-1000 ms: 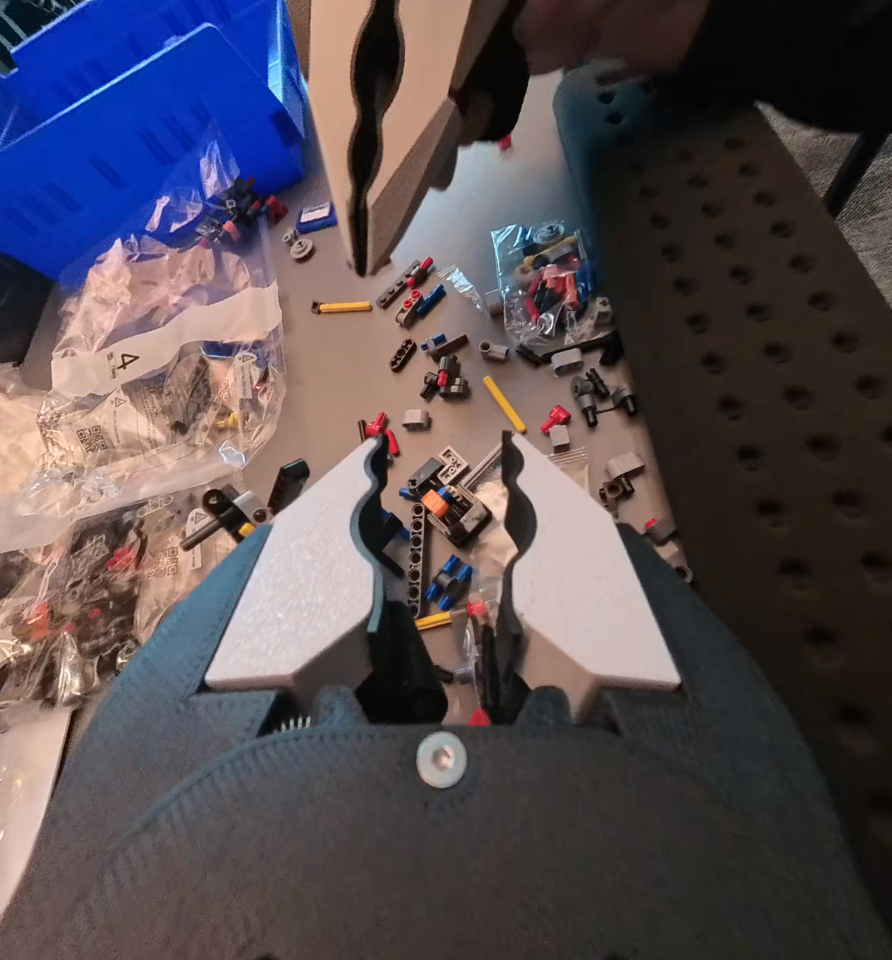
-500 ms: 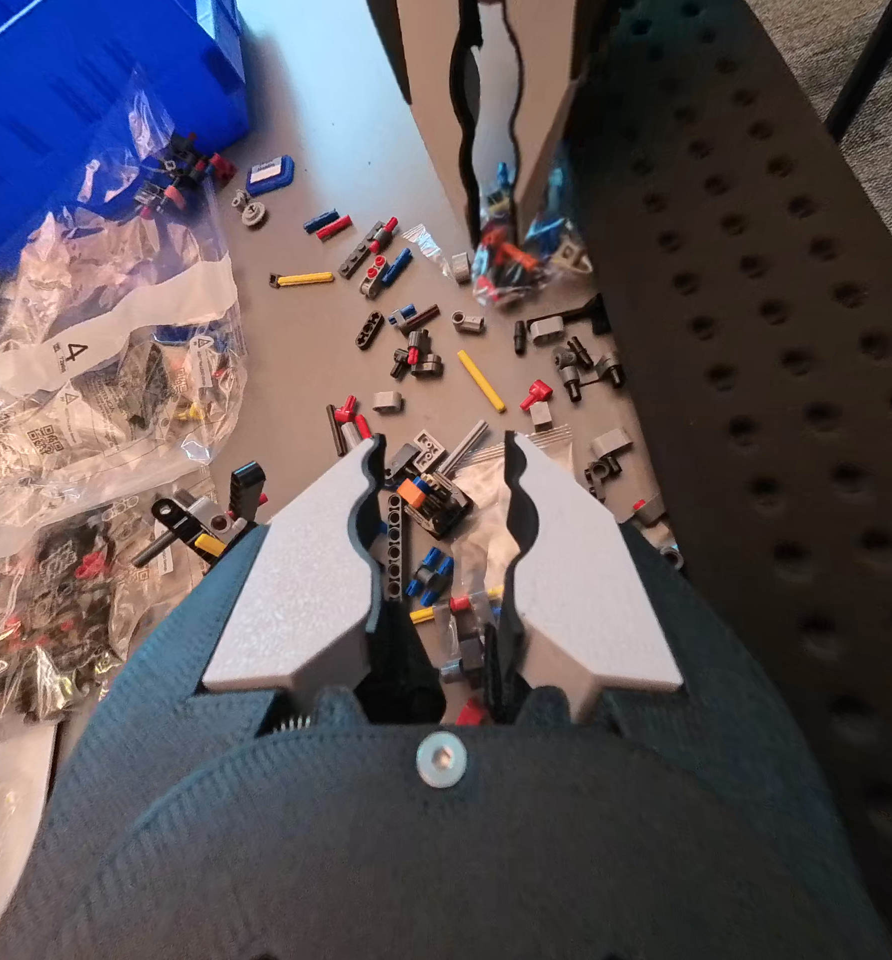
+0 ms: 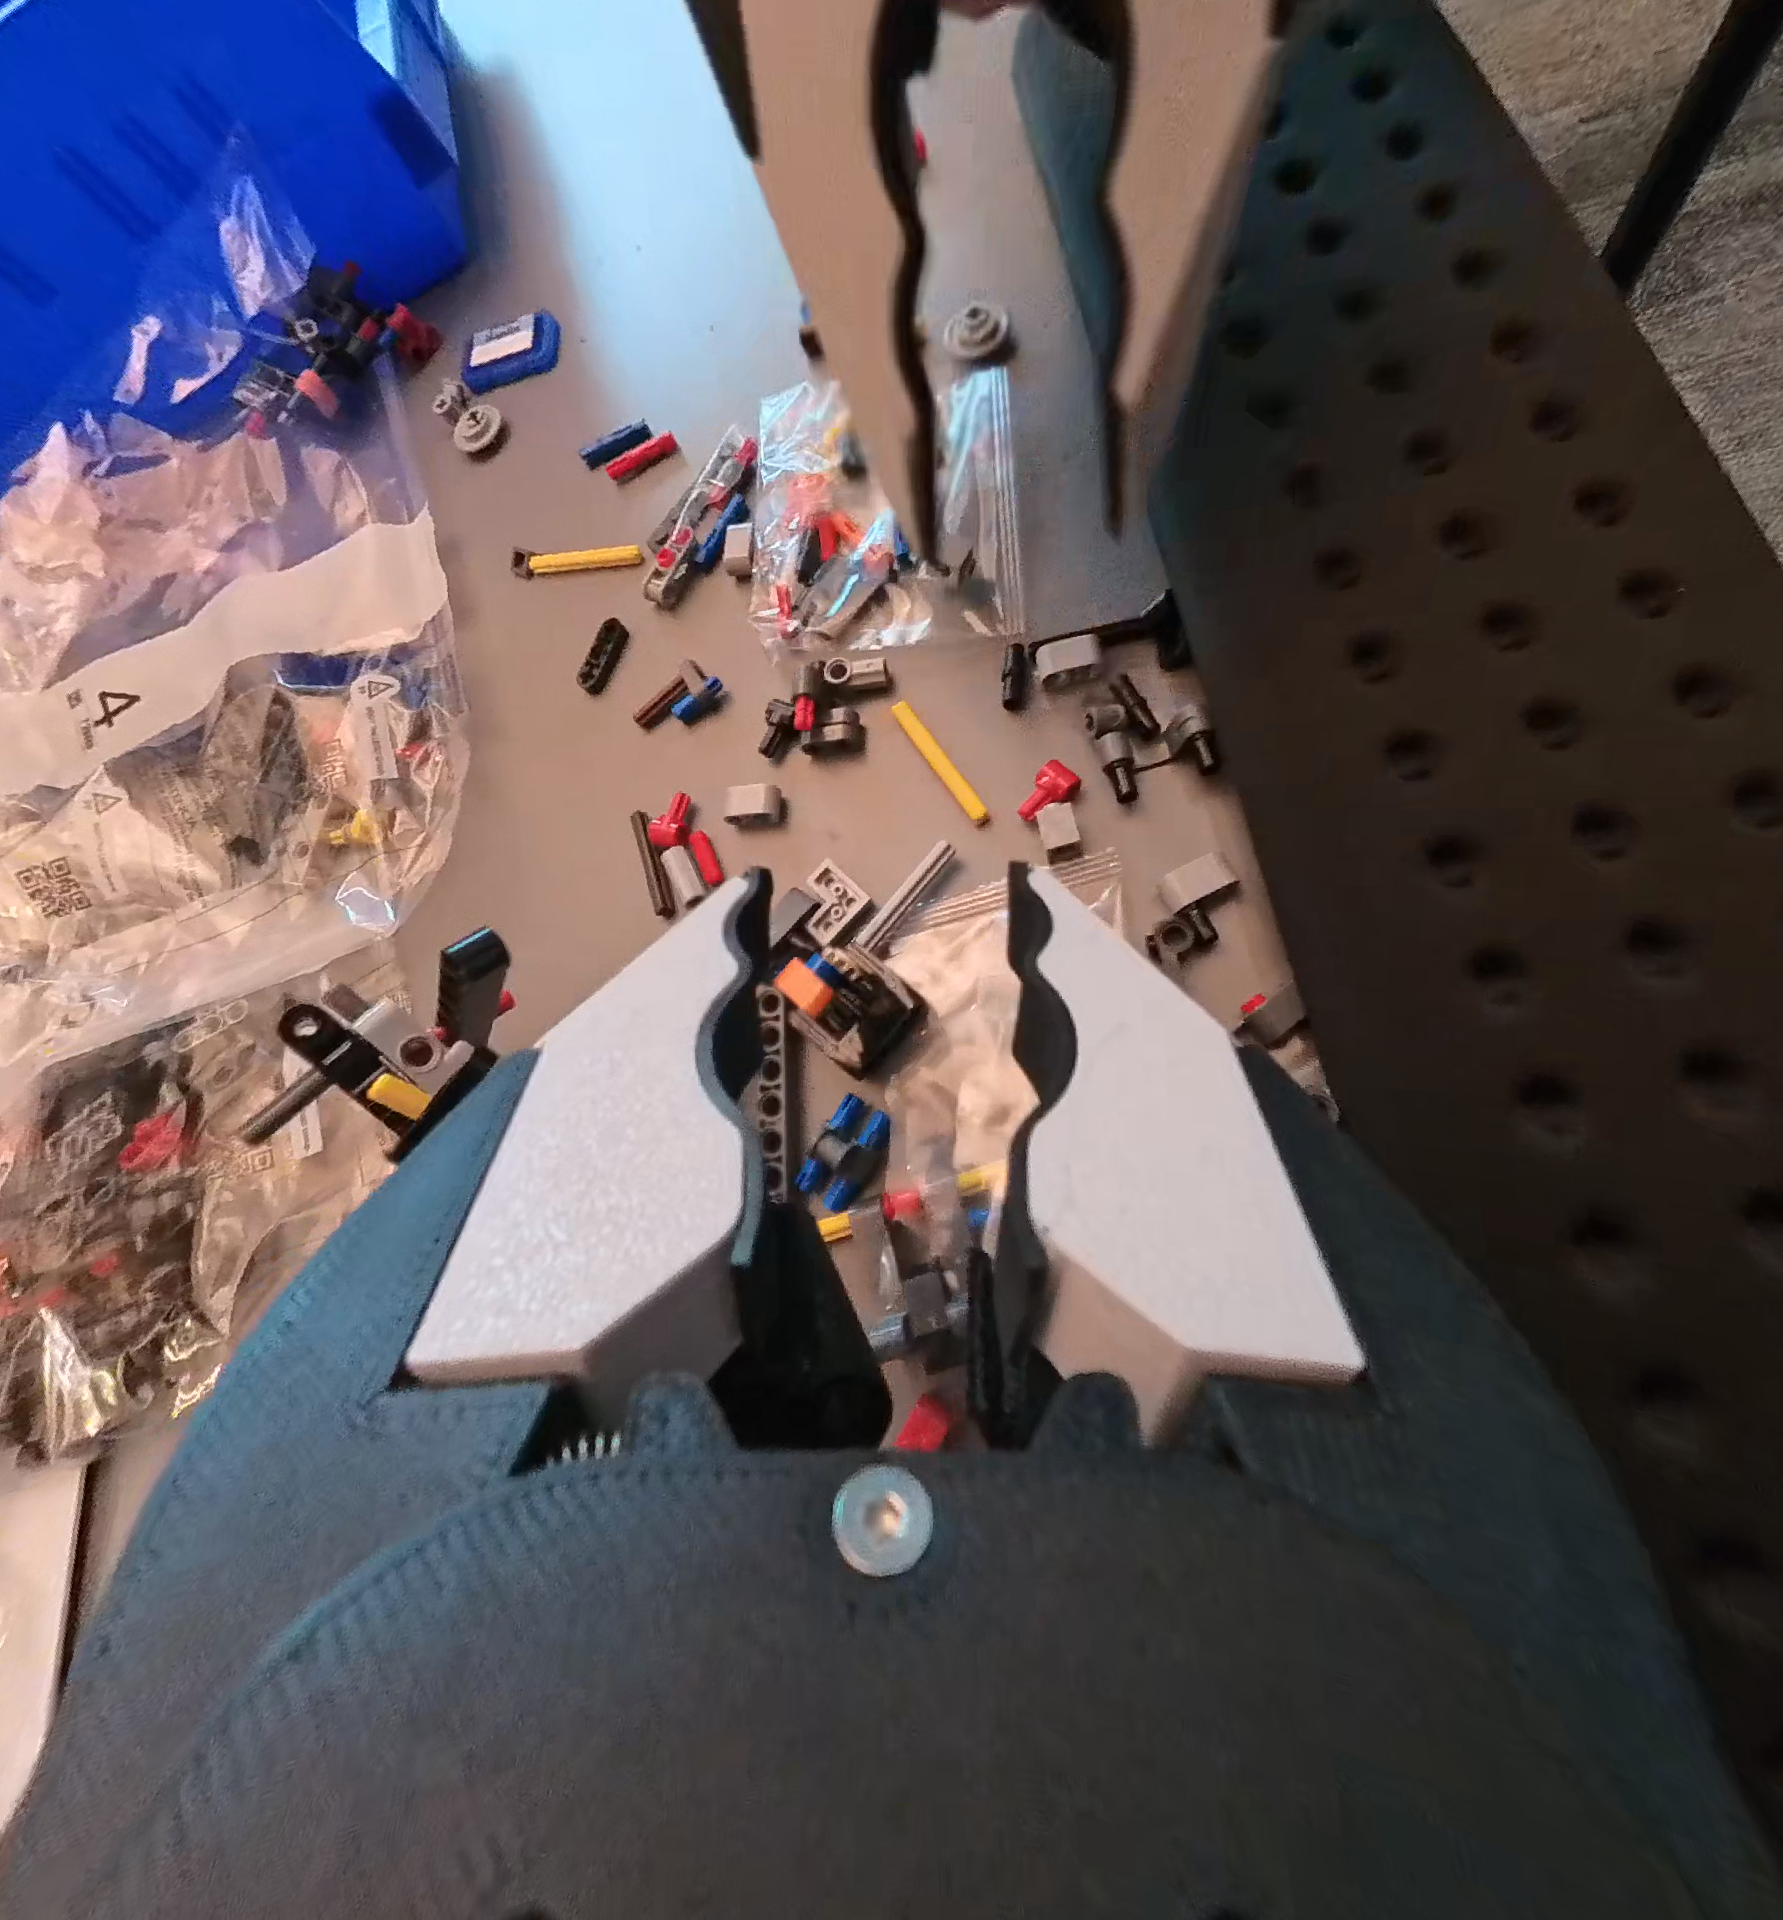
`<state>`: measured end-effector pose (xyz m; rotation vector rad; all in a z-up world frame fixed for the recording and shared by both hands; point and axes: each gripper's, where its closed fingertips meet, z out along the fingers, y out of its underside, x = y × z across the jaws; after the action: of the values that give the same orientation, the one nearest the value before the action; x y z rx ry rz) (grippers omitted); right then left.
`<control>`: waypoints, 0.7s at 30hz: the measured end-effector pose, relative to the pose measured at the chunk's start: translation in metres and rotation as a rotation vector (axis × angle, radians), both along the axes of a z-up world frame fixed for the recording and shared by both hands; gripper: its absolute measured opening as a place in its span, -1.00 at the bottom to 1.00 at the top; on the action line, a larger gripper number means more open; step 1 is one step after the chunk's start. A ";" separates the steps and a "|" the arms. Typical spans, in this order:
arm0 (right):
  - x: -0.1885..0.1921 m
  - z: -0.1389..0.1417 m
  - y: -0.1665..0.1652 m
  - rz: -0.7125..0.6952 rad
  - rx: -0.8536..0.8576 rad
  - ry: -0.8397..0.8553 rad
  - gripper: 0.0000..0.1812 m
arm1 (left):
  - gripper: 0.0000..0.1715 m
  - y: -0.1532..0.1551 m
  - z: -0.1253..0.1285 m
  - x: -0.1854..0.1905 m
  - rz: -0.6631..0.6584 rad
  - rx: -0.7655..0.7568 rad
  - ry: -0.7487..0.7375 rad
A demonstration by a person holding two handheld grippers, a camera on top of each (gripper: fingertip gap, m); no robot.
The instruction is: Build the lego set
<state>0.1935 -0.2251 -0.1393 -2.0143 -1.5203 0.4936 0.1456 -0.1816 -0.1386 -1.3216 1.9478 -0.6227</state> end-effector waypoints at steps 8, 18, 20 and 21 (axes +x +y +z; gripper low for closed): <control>-0.028 -0.037 0.007 0.018 -0.069 -0.071 -0.81 | -0.46 0.002 0.000 -0.003 0.007 -0.002 0.007; -0.071 -0.020 -0.004 0.104 -0.103 -0.008 -0.62 | -0.47 0.028 0.018 -0.020 0.101 -0.003 -0.034; -0.067 -0.033 0.006 0.083 -0.074 -0.067 -0.63 | -0.47 0.034 0.022 -0.024 0.122 0.015 -0.039; -0.061 -0.039 0.011 0.062 -0.069 -0.105 -0.61 | -0.48 0.037 0.025 -0.027 0.133 0.017 -0.047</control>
<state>0.1324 -0.2142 -0.1781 -2.0801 -1.6534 0.4768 0.1188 -0.1450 -0.1140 -1.4006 1.8066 -0.5655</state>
